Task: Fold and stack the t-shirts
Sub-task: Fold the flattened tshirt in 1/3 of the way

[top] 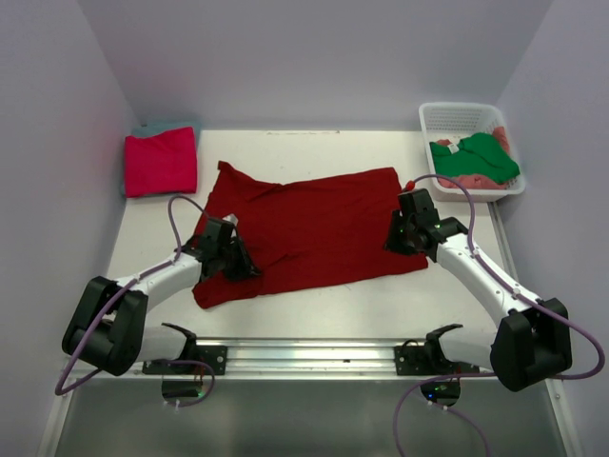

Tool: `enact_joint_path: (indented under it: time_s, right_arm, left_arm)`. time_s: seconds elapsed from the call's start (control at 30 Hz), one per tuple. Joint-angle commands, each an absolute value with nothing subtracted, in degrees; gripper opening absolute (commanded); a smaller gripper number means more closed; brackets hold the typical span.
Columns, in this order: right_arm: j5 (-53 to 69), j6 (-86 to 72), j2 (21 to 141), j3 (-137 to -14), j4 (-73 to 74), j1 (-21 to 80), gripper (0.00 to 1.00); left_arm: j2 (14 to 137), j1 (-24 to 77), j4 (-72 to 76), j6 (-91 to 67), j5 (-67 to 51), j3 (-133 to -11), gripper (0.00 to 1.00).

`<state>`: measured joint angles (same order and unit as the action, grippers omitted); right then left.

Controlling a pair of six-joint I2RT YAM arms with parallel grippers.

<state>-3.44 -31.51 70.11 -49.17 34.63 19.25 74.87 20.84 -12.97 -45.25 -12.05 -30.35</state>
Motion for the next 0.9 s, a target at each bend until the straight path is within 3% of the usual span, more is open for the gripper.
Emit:
enact_joint_path:
  time_s: [0.0,0.17,0.2,0.23,0.3,0.4,0.87]
  right_arm:
    - [-3.1,-31.9,68.8,-48.7,33.2,19.5,0.21]
    - [-3.0,-31.8,68.6,-48.6,33.0,19.6,0.21]
    - [-2.8,-31.9,68.6,-48.5,33.0,19.6,0.21]
    - [-2.7,-31.9,68.6,-48.5,33.0,19.6,0.21]
    - [-2.7,-31.8,68.9,-48.6,33.0,19.5,0.21]
    - [-2.5,-31.9,69.1,-48.6,32.7,19.5,0.21]
    - [-2.1,-31.6,69.6,-49.0,32.6,19.5,0.20]
  left_arm:
    - [74.4,21.3,-10.5,-44.1,-12.7,-30.1,0.16]
    - [73.7,21.3,-10.5,-44.1,-11.3,-30.0,0.11]
    - [73.6,21.3,-10.6,-44.0,-11.0,-30.1,0.12]
    - [73.4,21.3,-10.7,-43.9,-10.5,-30.1,0.20]
    - [73.0,21.3,-10.6,-43.9,-10.1,-29.9,0.28]
    - [72.9,21.3,-10.4,-43.8,-9.3,-29.7,0.33]
    - [73.8,21.3,-6.3,-43.8,-10.1,-29.1,0.35]
